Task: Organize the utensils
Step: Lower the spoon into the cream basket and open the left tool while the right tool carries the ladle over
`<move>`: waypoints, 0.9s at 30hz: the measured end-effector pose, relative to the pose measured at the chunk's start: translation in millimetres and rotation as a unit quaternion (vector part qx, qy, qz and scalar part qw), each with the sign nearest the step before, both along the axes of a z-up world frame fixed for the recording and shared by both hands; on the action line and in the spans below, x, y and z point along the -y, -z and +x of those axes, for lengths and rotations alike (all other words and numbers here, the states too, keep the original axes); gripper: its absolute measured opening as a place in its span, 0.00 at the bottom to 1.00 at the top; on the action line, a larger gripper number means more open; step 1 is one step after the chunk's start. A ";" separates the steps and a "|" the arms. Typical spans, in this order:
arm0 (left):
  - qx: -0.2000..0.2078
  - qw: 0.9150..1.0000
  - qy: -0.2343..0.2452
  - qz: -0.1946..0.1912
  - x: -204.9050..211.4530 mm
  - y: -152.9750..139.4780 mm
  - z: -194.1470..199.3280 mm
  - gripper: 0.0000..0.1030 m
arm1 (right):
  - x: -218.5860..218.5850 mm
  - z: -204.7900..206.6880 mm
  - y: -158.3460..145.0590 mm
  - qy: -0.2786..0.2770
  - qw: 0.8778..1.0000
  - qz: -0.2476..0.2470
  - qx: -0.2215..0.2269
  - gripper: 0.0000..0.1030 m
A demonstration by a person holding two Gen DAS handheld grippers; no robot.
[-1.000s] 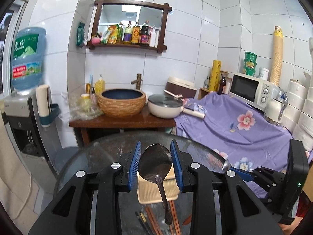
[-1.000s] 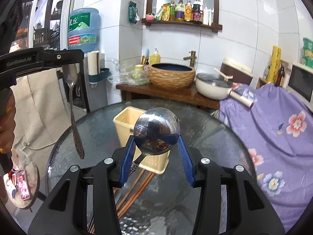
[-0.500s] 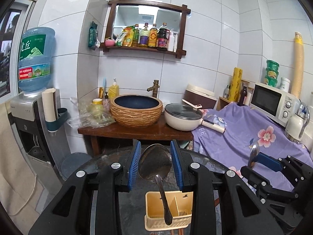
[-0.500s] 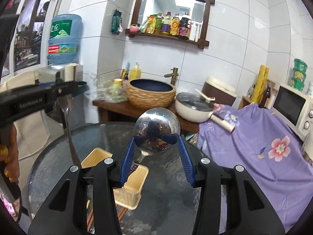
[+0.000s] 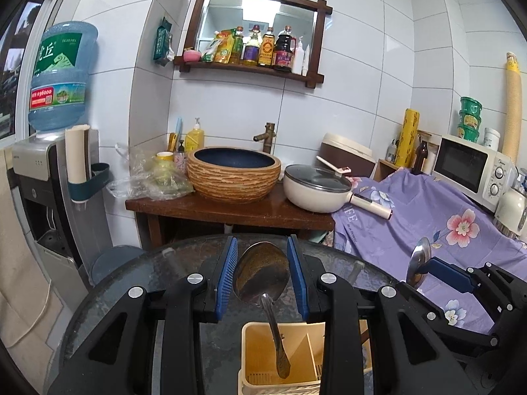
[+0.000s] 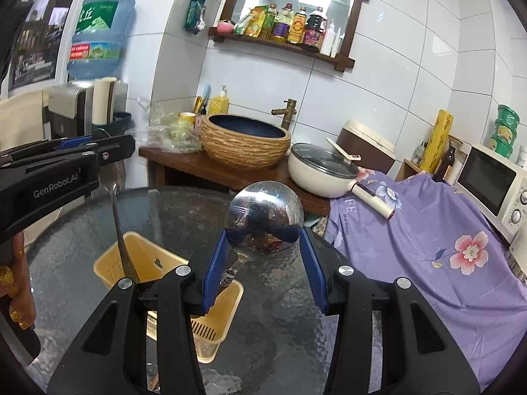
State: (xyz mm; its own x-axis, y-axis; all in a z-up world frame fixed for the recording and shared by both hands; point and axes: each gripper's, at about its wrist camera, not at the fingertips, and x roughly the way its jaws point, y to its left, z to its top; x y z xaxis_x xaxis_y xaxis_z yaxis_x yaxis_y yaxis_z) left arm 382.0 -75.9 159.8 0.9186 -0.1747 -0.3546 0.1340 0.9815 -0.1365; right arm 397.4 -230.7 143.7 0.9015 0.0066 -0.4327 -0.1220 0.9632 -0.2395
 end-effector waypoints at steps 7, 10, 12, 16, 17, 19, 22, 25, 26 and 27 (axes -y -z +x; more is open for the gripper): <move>-0.021 1.000 0.004 0.002 2.6 25.4 6.2 0.29 | -8.1 -1.7 32.1 -0.011 1.000 -0.014 -0.007 0.44; -0.032 0.999 0.008 0.008 5.5 34.5 8.5 0.29 | -11.0 -1.8 40.5 -0.016 1.000 -0.019 -0.011 0.44; -0.036 0.999 0.009 0.012 6.5 39.5 9.5 0.29 | -12.4 -2.2 44.7 -0.020 0.999 -0.023 -0.014 0.44; -0.044 0.999 0.014 0.024 9.3 47.6 10.5 0.30 | -14.8 -2.7 50.3 -0.028 0.999 -0.029 -0.022 0.44; -0.046 0.998 0.014 0.027 9.7 49.5 10.6 0.30 | -15.8 -2.5 52.3 -0.030 0.999 -0.032 -0.024 0.44; -0.052 0.998 0.015 0.029 9.4 53.2 11.6 0.30 | -16.7 -2.3 54.6 -0.031 0.999 -0.035 -0.026 0.44; -0.059 0.997 0.021 0.033 11.4 57.3 12.8 0.30 | -18.6 -1.4 58.7 -0.036 0.998 -0.040 -0.037 0.44; -0.061 0.997 0.021 0.039 14.4 58.3 12.2 0.30 | -20.0 -3.3 61.0 -0.038 0.998 -0.047 -0.035 0.44; -0.063 0.997 0.021 0.038 14.0 58.3 12.8 0.30 | -19.3 -3.2 60.7 -0.037 0.998 -0.045 -0.037 0.44; -0.063 0.997 0.022 0.038 14.3 58.7 12.6 0.30 | -19.0 -2.8 60.6 -0.037 0.998 -0.044 -0.039 0.44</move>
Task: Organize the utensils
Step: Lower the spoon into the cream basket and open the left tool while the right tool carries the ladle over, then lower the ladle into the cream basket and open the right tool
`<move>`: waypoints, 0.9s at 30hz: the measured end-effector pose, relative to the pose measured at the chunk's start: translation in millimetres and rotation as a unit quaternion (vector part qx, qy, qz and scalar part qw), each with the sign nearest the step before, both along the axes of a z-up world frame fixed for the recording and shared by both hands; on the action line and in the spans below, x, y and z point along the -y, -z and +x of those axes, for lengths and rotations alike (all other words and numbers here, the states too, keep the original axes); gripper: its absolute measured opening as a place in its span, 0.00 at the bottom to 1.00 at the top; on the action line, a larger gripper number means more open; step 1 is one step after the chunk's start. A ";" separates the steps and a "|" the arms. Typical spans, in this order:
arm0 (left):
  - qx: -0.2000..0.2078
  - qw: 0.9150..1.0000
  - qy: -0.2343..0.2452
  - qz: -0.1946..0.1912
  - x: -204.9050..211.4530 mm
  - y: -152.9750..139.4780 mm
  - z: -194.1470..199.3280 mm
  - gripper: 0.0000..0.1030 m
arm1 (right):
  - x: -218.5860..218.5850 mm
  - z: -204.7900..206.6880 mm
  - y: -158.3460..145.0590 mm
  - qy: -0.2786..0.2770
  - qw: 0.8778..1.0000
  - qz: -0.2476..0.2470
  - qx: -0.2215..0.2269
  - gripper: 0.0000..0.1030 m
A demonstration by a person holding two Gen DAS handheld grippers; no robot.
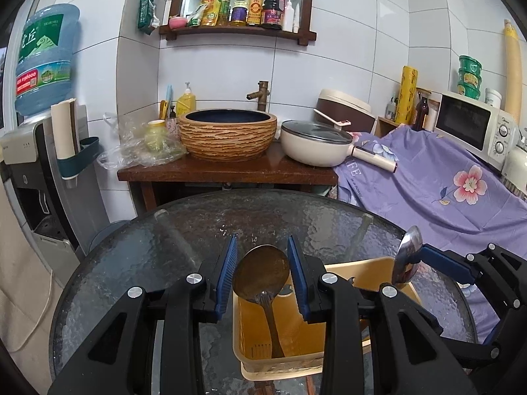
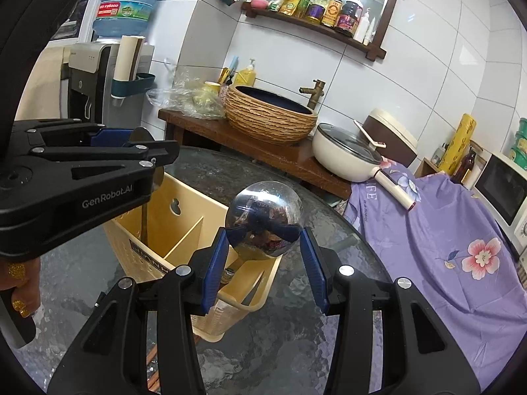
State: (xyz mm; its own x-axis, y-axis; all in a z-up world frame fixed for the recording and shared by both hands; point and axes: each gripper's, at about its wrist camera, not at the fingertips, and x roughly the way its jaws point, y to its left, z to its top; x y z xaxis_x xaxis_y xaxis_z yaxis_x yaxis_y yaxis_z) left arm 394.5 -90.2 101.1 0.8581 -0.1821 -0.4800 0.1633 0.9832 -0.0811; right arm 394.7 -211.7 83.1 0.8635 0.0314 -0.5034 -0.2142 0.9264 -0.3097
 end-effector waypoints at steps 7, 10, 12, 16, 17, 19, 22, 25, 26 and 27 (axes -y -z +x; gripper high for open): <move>0.009 1.000 0.000 0.002 -0.9 -7.5 -5.4 0.47 | 2.4 -2.9 -3.6 -0.009 1.000 0.005 0.011 0.51; 0.024 1.000 -0.006 0.002 -4.7 -15.3 -13.8 0.55 | 6.4 -9.3 -9.0 -0.008 1.000 0.017 0.023 0.57; 0.028 1.000 -0.012 0.001 -9.7 -20.2 -20.3 0.63 | 9.7 -14.3 -12.7 -0.006 0.999 0.028 0.028 0.57; 0.027 0.999 -0.033 -0.019 -28.9 -24.7 -37.3 0.77 | 18.2 -31.5 -21.1 -0.004 0.998 0.051 0.043 0.61; 0.023 0.999 -0.039 -0.027 -36.1 -23.8 -44.0 0.80 | 21.1 -39.0 -23.0 -0.003 0.997 0.061 0.048 0.63; 0.019 0.998 -0.041 -0.036 -45.6 -21.9 -54.6 0.83 | 24.9 -50.4 -23.9 -0.001 0.996 0.073 0.050 0.64; 0.015 0.999 -0.045 -0.026 -53.5 -16.0 -72.9 0.86 | 28.7 -71.2 -19.1 0.000 0.995 0.090 0.043 0.64; 0.001 0.999 -0.035 -0.013 -56.3 -4.5 -88.8 0.90 | 28.9 -87.1 -8.7 -0.001 0.995 0.101 0.026 0.64; -0.004 0.999 -0.031 -0.011 -56.9 0.1 -94.3 0.90 | 29.2 -90.8 -4.7 -0.002 0.994 0.105 0.022 0.64; -0.010 1.000 -0.029 -0.007 -57.3 6.6 -100.5 0.90 | 30.1 -94.9 0.1 -0.001 0.994 0.109 0.015 0.64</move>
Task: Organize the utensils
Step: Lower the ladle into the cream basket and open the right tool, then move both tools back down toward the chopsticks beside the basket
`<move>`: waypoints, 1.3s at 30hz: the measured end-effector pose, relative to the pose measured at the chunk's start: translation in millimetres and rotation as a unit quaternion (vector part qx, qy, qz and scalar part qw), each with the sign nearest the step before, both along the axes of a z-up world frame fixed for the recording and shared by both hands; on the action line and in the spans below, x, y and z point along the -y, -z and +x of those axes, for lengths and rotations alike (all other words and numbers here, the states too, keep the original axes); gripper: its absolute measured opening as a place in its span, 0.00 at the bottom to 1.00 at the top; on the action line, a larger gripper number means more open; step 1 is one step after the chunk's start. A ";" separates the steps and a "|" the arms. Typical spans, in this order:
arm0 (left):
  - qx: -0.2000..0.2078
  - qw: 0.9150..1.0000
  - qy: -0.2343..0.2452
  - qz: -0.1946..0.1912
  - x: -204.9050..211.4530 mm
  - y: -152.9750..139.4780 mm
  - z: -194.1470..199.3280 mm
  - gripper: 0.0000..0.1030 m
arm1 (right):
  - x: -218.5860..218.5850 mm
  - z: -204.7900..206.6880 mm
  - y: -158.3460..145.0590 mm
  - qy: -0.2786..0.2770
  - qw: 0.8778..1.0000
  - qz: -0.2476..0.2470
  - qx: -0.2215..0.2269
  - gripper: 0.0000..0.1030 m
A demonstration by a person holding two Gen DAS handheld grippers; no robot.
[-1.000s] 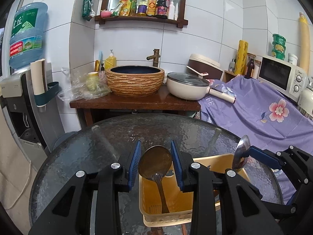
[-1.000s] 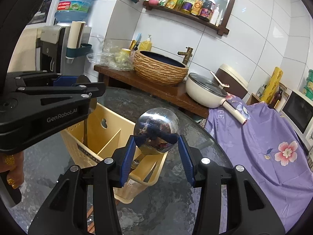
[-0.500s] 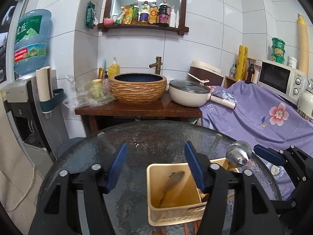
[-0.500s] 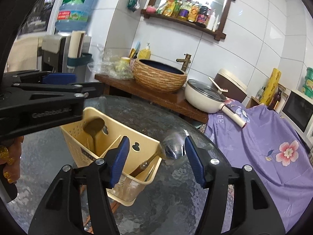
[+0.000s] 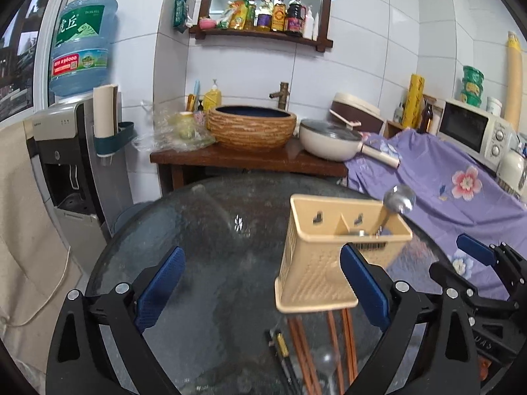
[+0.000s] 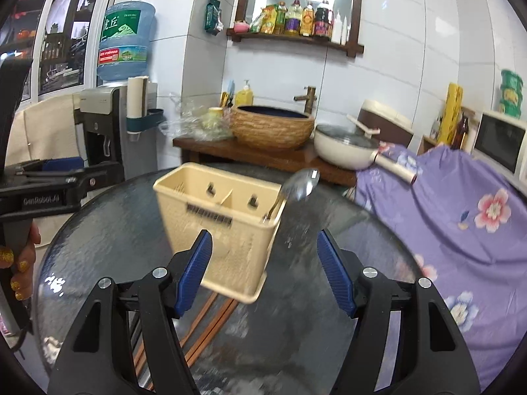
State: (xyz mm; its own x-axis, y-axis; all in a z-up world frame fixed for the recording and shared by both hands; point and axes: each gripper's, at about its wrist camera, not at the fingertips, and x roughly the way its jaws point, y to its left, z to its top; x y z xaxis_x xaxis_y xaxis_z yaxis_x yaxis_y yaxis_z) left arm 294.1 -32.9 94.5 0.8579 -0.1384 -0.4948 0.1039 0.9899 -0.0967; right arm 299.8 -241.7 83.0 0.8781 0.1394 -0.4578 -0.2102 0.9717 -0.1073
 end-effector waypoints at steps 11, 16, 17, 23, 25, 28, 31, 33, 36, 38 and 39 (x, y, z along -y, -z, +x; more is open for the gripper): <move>-0.111 0.993 0.021 0.021 -2.1 83.4 -22.4 0.69 | 6.0 -9.1 76.9 0.012 0.992 0.042 -0.120 0.64; -0.146 0.988 0.025 0.032 0.6 107.7 -19.3 0.57 | 5.1 -1.8 102.4 0.019 0.986 0.040 -0.159 0.64; -0.153 0.988 0.026 0.028 0.4 111.4 -18.2 0.56 | 4.4 -0.7 106.2 0.020 0.986 0.038 -0.162 0.64; -0.171 0.985 0.028 0.024 2.3 123.0 -13.7 0.54 | -1.3 10.9 123.2 0.020 0.979 0.044 -0.196 0.63; -0.174 0.984 0.030 0.023 4.4 124.6 -13.1 0.53 | -3.0 14.3 126.8 0.020 0.978 0.045 -0.203 0.63; -0.175 0.984 0.032 0.025 8.4 126.2 -12.5 0.53 | -8.0 19.6 132.2 0.021 0.977 0.038 -0.211 0.63; -0.177 0.983 0.036 0.026 11.2 128.6 -11.4 0.53 | -15.7 23.5 135.8 0.025 0.977 0.021 -0.212 0.63; -0.179 0.983 0.038 0.028 13.6 130.2 -10.1 0.53 | -19.4 24.6 136.9 0.026 0.977 0.013 -0.212 0.63; -0.182 0.982 0.039 0.029 14.8 132.9 -9.0 0.53 | -25.5 25.6 138.2 0.027 0.978 -0.003 -0.208 0.63; -0.184 0.982 0.039 0.029 15.4 134.3 -8.0 0.53 | -27.6 25.9 137.8 0.029 0.978 -0.011 -0.205 0.63; -0.184 0.982 0.039 0.031 16.1 135.5 -7.7 0.53 | -28.7 25.8 137.7 0.029 0.979 -0.015 -0.203 0.63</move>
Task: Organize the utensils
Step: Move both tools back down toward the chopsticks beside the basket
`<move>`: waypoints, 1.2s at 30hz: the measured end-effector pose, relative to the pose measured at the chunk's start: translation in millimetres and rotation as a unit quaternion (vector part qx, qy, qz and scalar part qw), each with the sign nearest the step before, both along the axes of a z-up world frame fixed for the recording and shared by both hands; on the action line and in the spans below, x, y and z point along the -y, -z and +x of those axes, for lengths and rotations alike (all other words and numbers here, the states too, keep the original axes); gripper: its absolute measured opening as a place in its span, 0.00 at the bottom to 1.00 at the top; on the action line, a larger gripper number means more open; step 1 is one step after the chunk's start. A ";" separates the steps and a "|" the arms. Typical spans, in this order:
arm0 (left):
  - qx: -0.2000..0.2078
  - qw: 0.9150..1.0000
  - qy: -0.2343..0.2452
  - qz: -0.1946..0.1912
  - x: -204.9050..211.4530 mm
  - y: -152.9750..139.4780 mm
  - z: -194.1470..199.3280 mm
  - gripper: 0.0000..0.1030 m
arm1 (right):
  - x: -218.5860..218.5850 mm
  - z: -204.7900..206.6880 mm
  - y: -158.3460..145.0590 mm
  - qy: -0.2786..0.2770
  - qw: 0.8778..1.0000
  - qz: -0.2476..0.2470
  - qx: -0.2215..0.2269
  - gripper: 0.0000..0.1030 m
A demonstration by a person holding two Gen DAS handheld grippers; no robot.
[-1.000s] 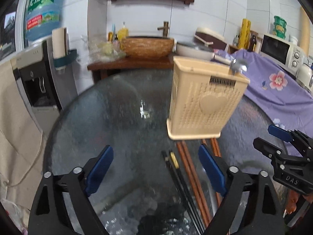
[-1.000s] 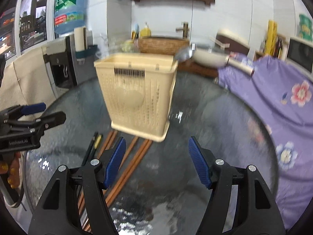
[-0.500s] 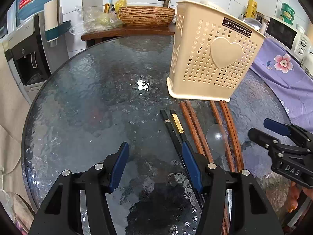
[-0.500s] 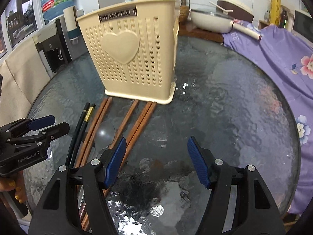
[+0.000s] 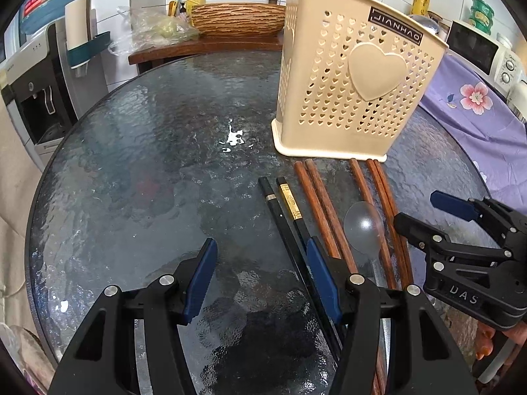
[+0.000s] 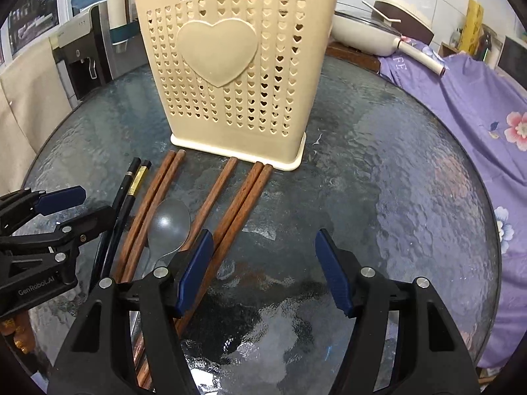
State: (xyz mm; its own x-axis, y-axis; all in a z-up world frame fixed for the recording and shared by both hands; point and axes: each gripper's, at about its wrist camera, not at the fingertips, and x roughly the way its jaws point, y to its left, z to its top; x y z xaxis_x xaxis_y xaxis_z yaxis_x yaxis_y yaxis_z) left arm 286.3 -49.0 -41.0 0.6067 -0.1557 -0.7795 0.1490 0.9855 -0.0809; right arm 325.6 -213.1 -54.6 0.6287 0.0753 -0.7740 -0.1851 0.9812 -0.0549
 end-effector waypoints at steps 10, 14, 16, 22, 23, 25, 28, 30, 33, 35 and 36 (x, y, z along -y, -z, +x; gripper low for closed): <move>0.000 1.000 0.000 0.011 0.3 -0.3 4.4 0.53 | 11.9 1.8 3.0 0.009 1.000 -0.009 -0.014 0.63; 0.000 1.000 0.001 0.022 0.9 0.0 8.5 0.53 | 12.8 2.8 3.8 0.012 1.000 -0.014 -0.014 0.62; -0.003 0.999 0.006 0.032 4.2 0.3 12.4 0.53 | 10.3 5.8 3.3 0.010 1.000 -0.012 -0.017 0.55; -0.010 0.999 0.014 0.051 5.5 1.1 22.1 0.49 | 10.3 19.2 2.5 0.024 0.998 0.009 -0.050 0.54; -0.012 0.999 0.012 0.051 4.4 1.2 23.6 0.49 | 11.5 21.5 2.4 0.026 0.998 0.014 -0.057 0.54; -0.016 0.998 0.013 0.053 4.5 1.4 27.7 0.49 | 12.0 24.3 2.5 0.030 0.997 0.017 -0.064 0.54; -0.022 0.998 0.016 0.057 7.1 1.9 31.4 0.48 | 10.4 28.3 1.6 0.034 0.997 0.016 -0.071 0.54; -0.028 0.998 0.020 0.059 7.7 2.0 32.7 0.47 | 9.6 31.3 0.8 0.034 0.996 0.013 -0.080 0.54; -0.039 0.997 0.029 0.060 7.3 1.4 35.9 0.46 | 10.9 36.6 -0.3 0.032 0.995 0.013 -0.099 0.55; -0.045 0.997 0.033 0.062 7.8 0.8 38.8 0.45 | 12.5 40.5 -0.4 0.035 0.994 0.013 -0.102 0.55; -0.048 0.996 0.033 0.061 7.7 0.6 41.0 0.45 | 13.7 43.1 -0.2 0.036 0.994 0.013 -0.101 0.55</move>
State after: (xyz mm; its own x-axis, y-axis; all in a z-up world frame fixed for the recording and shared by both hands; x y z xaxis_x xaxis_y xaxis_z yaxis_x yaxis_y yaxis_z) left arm 327.3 -56.7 -41.6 0.5203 -0.0928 -0.8489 0.2107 0.9773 0.0224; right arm 368.7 -226.8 -54.5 0.4651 0.0575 -0.8834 -0.1187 0.9929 0.0021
